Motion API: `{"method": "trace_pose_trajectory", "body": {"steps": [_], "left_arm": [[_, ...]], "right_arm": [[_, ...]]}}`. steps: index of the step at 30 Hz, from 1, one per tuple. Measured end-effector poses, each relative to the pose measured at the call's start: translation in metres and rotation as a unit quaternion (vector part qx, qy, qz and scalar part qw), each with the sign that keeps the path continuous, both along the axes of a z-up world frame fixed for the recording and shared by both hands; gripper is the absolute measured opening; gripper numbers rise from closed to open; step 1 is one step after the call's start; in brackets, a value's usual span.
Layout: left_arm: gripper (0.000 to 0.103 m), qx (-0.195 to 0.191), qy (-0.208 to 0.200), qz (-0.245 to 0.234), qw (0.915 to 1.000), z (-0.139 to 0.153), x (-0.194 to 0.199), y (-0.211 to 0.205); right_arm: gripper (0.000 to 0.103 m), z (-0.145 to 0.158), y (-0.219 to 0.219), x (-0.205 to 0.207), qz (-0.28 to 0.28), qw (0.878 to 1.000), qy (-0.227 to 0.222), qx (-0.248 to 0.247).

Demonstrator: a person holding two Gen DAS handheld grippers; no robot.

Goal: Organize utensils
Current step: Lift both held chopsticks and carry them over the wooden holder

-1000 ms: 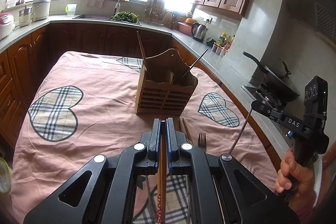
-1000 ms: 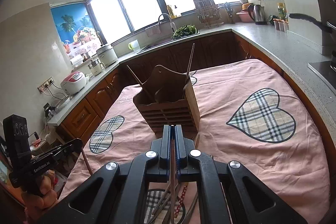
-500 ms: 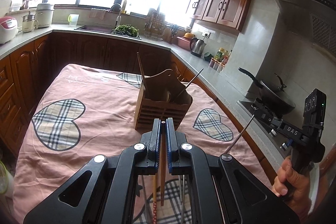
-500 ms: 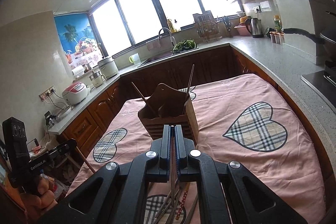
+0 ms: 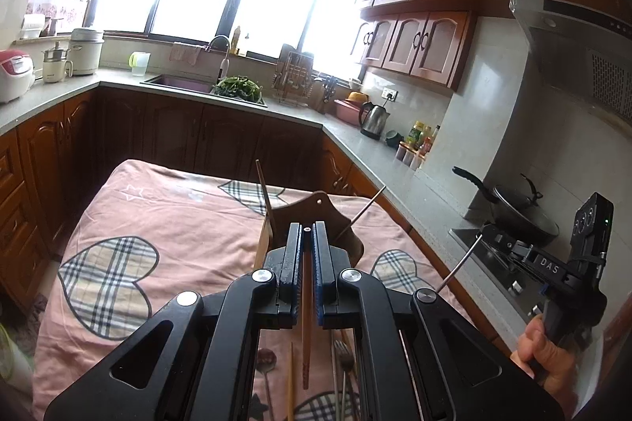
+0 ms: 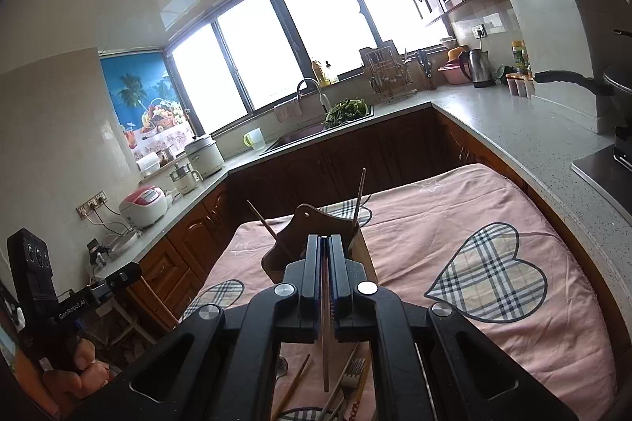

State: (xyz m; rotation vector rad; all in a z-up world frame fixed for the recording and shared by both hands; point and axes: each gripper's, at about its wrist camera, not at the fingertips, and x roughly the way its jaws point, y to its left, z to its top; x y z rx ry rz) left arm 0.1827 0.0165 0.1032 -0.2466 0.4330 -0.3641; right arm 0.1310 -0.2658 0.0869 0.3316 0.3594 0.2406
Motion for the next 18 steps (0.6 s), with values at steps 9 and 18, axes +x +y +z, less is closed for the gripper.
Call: {"method": "trace_pose_trajectory", "body": {"steps": [9, 18], "left_arm": [[0.004, -0.019, -0.036, 0.023, 0.9989, 0.037, 0.053, -0.001], [0.004, -0.040, -0.055, 0.059, 0.9959, 0.054, 0.113, -0.001]], "right_arm": [[0.004, 0.037, -0.005, 0.042, -0.022, 0.999, -0.039, 0.004], [0.004, 0.057, -0.003, 0.095, -0.038, 0.997, -0.061, -0.002]]}}
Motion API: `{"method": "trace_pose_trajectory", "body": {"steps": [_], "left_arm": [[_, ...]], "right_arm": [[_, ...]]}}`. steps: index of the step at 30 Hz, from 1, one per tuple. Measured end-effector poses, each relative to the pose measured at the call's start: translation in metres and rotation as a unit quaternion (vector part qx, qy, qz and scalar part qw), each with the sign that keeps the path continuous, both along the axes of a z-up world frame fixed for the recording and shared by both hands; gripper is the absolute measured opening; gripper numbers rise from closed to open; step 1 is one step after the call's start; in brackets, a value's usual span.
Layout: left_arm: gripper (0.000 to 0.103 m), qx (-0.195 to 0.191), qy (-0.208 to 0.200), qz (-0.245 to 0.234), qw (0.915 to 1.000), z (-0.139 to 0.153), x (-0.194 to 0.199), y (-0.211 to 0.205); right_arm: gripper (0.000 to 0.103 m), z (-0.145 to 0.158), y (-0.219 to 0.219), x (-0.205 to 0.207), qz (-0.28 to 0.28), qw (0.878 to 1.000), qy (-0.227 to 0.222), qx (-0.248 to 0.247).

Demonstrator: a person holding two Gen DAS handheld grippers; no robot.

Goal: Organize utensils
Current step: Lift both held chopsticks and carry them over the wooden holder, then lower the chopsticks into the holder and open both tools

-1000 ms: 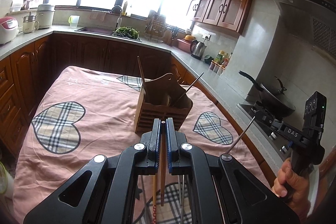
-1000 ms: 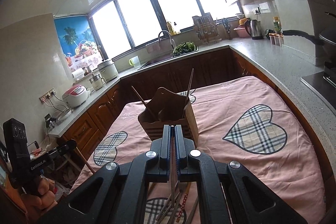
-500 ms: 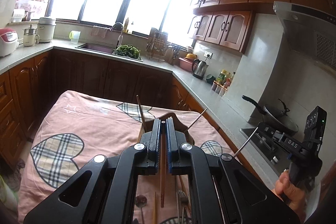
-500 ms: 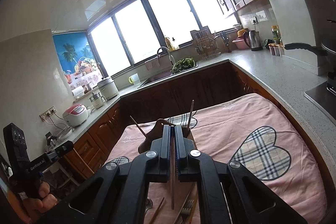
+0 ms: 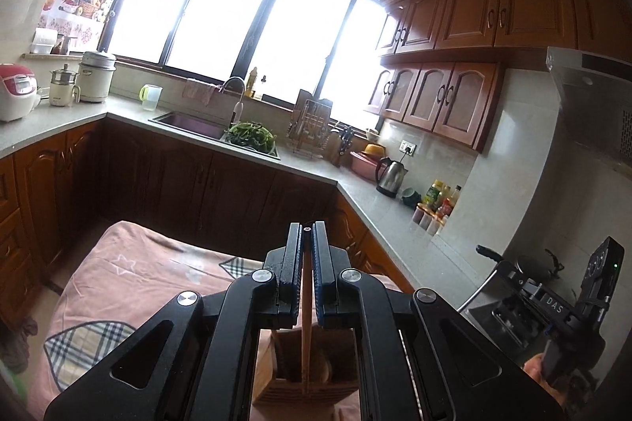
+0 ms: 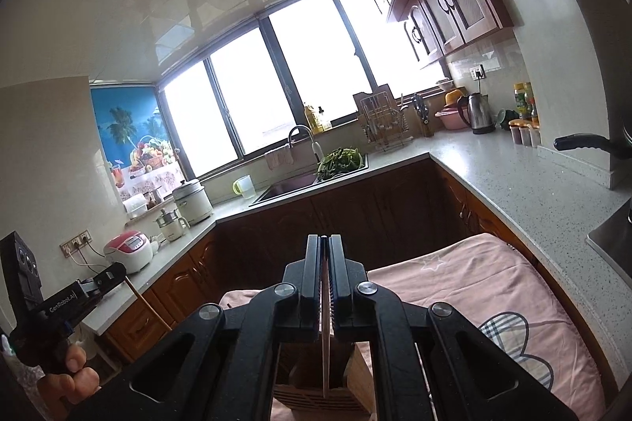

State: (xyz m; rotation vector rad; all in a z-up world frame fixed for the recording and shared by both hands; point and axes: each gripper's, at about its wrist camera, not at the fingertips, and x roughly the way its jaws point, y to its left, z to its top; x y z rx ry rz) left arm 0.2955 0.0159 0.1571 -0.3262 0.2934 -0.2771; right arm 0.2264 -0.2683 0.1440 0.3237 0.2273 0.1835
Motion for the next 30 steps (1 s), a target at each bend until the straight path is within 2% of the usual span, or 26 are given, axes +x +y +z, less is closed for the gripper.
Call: {"method": "trace_pose_trajectory", "body": {"steps": [4, 7, 11, 17, 21, 25, 30], "left_arm": [[0.004, -0.010, 0.008, 0.018, 0.9998, -0.013, 0.025, 0.001], [0.004, -0.015, 0.026, 0.030, 0.9991, -0.034, 0.041, 0.001], [0.004, -0.024, 0.053, 0.036, 0.9977, -0.067, 0.057, -0.003], [0.004, -0.014, 0.086, 0.028, 0.9958, -0.103, 0.069, -0.014], [0.004, -0.006, 0.098, 0.020, 0.9950, -0.113, 0.074, -0.022], [0.005, 0.005, 0.100, 0.021, 0.9947, -0.116, 0.076, -0.028], [0.005, 0.001, 0.105, 0.016, 0.9944, -0.116, 0.078, -0.025]], "right_arm": [[0.003, -0.010, 0.003, 0.022, -0.007, 1.000, 0.004, -0.008], [0.004, -0.028, 0.005, 0.034, -0.014, 1.000, 0.015, -0.014], [0.004, -0.056, 0.005, 0.051, -0.016, 0.999, 0.036, -0.009], [0.004, -0.090, 0.008, 0.068, -0.009, 0.998, 0.068, 0.000], [0.004, -0.102, 0.011, 0.074, -0.001, 0.997, 0.083, 0.003], [0.004, -0.099, 0.011, 0.075, -0.001, 0.996, 0.087, 0.001], [0.004, -0.098, 0.012, 0.076, 0.000, 0.996, 0.090, -0.004]]}}
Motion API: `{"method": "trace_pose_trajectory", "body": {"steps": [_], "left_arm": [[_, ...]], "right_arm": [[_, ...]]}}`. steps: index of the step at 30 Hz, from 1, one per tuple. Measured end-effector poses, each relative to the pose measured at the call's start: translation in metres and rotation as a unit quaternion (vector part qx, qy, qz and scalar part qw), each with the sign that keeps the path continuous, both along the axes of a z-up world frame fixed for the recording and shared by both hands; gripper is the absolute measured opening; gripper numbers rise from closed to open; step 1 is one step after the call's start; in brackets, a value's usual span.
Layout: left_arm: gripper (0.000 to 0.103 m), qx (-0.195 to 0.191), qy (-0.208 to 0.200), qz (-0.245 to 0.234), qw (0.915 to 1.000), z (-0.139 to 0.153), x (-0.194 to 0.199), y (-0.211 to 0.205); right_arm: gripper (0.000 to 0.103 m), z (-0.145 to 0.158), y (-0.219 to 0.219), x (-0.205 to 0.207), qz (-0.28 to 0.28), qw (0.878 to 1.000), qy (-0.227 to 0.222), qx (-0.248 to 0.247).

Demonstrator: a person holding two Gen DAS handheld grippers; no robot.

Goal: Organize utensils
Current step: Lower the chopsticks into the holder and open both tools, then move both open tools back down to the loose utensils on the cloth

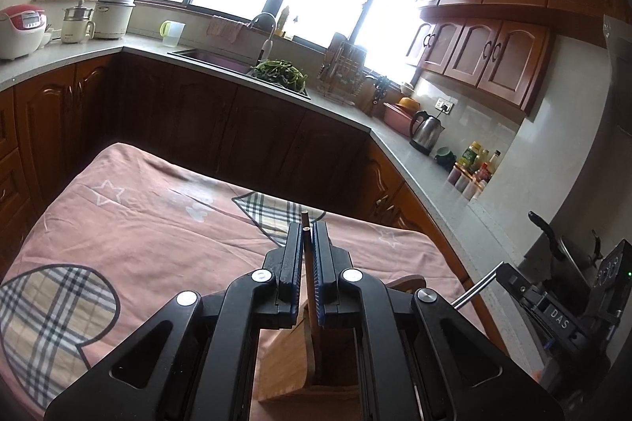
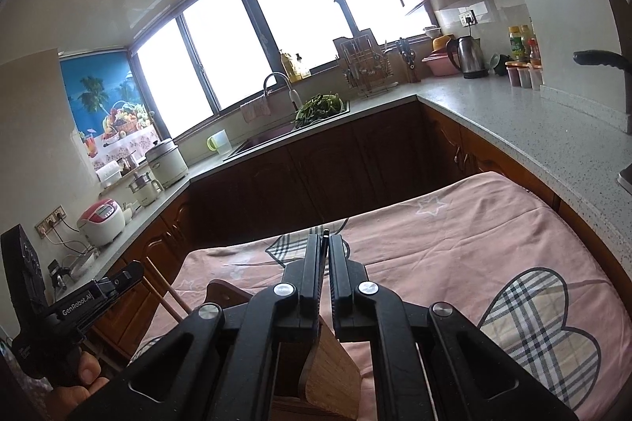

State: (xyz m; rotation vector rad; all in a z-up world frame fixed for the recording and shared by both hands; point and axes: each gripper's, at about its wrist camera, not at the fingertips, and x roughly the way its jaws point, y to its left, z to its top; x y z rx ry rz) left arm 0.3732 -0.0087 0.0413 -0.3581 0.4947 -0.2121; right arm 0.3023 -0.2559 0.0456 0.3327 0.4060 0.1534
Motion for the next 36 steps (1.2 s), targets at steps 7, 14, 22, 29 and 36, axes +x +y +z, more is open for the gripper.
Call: {"method": "trace_pose_trajectory", "body": {"steps": [7, 14, 22, 29, 36], "left_arm": [[0.005, 0.003, 0.010, -0.009, 0.9999, 0.001, 0.003, 0.001], [0.066, -0.002, 0.008, 0.003, 1.0000, 0.005, -0.017, 0.013], [0.095, 0.007, 0.018, 0.011, 0.9998, 0.000, -0.057, 0.025], [0.096, 0.022, 0.030, 0.009, 0.9993, -0.014, -0.099, 0.029], [0.096, 0.019, 0.046, 0.004, 0.9988, -0.029, -0.137, 0.030]], "right_arm": [[0.016, -0.003, -0.001, 0.001, 0.004, 1.000, 0.007, 0.008], [0.072, 0.004, -0.010, -0.022, 0.004, 0.999, -0.021, 0.028], [0.100, 0.000, -0.023, -0.056, -0.004, 0.999, -0.021, 0.043], [0.101, -0.015, -0.022, -0.089, 0.005, 0.999, -0.001, 0.045], [0.101, -0.025, -0.021, -0.127, 0.003, 0.999, 0.008, 0.046]]}}
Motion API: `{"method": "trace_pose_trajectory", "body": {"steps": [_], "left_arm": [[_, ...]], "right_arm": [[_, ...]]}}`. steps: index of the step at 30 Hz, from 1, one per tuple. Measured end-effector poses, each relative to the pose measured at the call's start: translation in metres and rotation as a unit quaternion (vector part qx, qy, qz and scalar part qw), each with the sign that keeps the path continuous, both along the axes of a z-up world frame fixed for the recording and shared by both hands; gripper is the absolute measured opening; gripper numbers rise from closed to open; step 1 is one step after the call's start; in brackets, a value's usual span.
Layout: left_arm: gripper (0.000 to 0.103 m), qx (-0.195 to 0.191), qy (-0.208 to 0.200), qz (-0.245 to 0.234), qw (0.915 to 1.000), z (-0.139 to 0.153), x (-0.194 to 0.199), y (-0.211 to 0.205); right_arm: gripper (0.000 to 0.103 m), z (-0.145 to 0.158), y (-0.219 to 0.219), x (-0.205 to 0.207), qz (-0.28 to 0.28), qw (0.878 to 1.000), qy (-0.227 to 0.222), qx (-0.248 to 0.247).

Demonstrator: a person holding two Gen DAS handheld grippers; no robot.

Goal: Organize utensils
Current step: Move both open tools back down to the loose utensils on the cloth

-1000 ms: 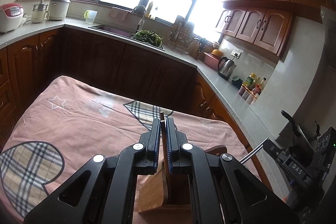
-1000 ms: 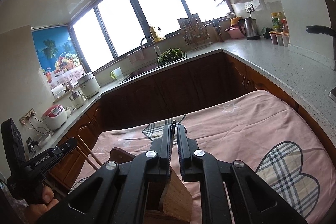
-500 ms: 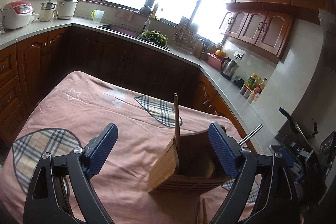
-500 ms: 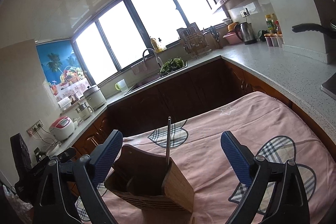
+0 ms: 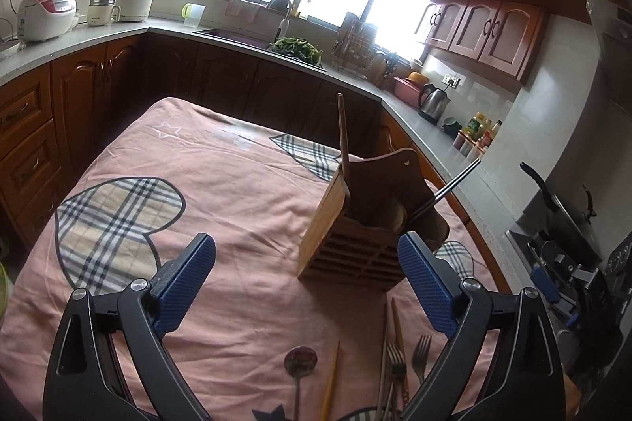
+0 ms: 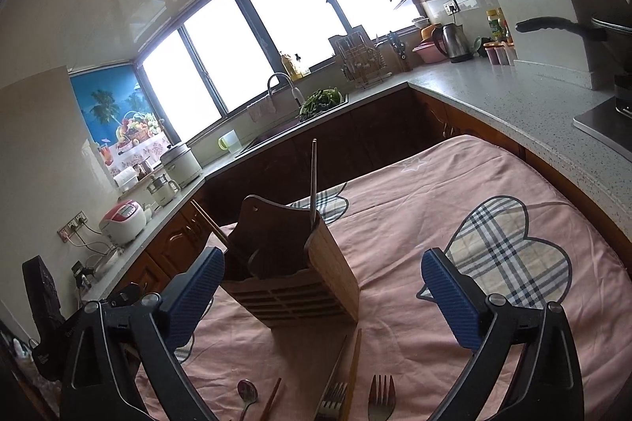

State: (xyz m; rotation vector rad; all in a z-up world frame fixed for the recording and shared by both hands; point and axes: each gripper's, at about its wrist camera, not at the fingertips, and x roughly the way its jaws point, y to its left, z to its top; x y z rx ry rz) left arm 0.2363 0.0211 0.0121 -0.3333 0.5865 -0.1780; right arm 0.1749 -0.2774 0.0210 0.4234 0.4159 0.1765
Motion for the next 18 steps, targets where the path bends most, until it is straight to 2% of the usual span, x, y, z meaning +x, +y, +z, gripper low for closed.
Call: {"method": "trace_pose_trajectory", "body": {"steps": [7, 18], "left_arm": [[0.096, -0.006, 0.011, -0.010, 0.9999, -0.013, -0.030, -0.003], [0.096, 0.006, 0.023, -0.014, 0.9996, -0.029, -0.061, -0.004]], "right_arm": [[0.101, -0.012, 0.000, -0.031, -0.001, 1.000, 0.014, 0.002], [0.101, -0.033, 0.001, -0.066, -0.005, 0.999, 0.036, 0.001]]}}
